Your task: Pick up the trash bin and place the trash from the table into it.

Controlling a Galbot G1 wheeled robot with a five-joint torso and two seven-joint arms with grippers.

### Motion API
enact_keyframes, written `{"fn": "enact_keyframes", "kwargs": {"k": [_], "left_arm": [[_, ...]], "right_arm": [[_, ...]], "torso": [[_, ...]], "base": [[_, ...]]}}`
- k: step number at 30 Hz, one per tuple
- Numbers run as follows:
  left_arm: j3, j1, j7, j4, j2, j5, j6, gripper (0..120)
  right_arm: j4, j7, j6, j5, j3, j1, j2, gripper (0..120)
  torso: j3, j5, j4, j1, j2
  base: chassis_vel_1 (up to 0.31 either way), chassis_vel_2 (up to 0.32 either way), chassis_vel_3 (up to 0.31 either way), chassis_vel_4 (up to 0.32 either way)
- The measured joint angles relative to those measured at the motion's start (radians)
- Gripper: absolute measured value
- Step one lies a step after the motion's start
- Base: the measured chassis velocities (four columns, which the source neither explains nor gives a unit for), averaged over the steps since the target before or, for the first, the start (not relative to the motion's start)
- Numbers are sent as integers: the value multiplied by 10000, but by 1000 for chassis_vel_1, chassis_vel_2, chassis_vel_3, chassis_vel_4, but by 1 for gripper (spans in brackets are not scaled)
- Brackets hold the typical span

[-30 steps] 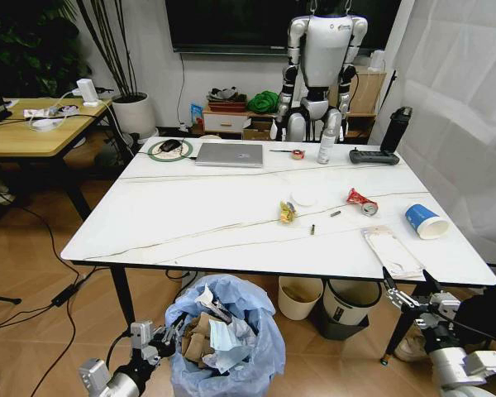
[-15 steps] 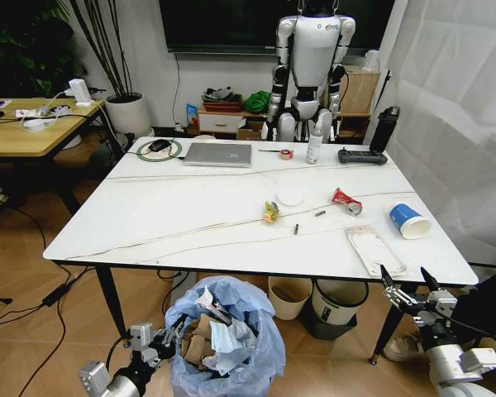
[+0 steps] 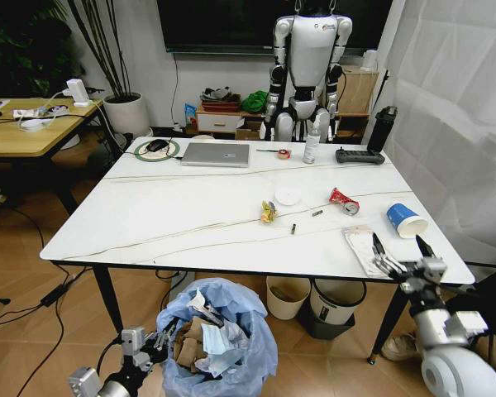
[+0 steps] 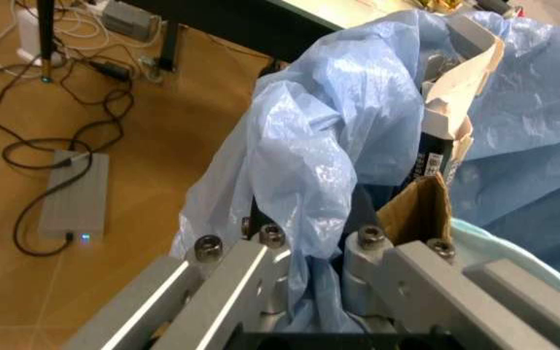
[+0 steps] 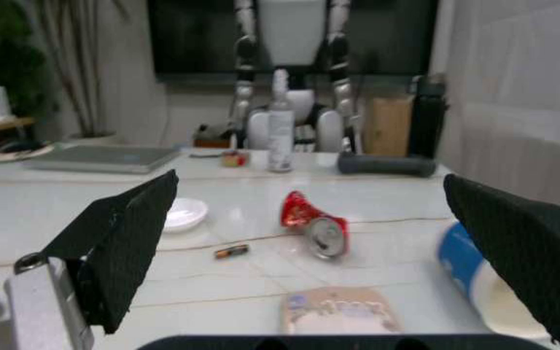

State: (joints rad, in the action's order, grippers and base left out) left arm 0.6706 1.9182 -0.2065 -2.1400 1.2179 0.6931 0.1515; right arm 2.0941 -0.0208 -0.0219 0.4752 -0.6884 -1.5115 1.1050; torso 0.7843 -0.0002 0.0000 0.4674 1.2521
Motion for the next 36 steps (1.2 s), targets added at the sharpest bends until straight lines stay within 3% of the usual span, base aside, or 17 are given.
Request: {"fn": "enact_keyframes", "kwargs": {"k": [4,13,16,20,27,36], "left_arm": [[358,375,-89,-266,199,-155,-102,1],[799,633,-87,-714,414,-237,-132,1],[856,686,-41,-813,538,-265,-112,1],[847,769,-35,-814,766,-443,-108,1],[858,761,-32,-846,1241,-682,-95,1],[841,724,-21,-849,1471,-814,-82,1]], "right_arm": [[15,197,-1577,893,1001,1199,-1032,100],[-892,1076,-2847,1813,3218,3892,-1171,100],[-1483,1156,-2959,3010,4322,4913,-910,100],[-2014,1183,-2961,3447,5132,5609,-558,100],[-3500,1384,-3295,2901,6105,6781,416,100],[-5305,1329,-3401,2157,6345,7667,1016,100]], "torso": [[0,0,2,0,0],[0,0,2,0,-1],[1,1,3,1,-1],[1,1,2,1,-1],[1,0,2,1,-1],[0,0,1,1,-1]], "base": [[0,0,0,0],[0,0,0,0],[0,0,0,0],[0,0,0,0],[0,0,0,0],[0,0,0,0]]}}
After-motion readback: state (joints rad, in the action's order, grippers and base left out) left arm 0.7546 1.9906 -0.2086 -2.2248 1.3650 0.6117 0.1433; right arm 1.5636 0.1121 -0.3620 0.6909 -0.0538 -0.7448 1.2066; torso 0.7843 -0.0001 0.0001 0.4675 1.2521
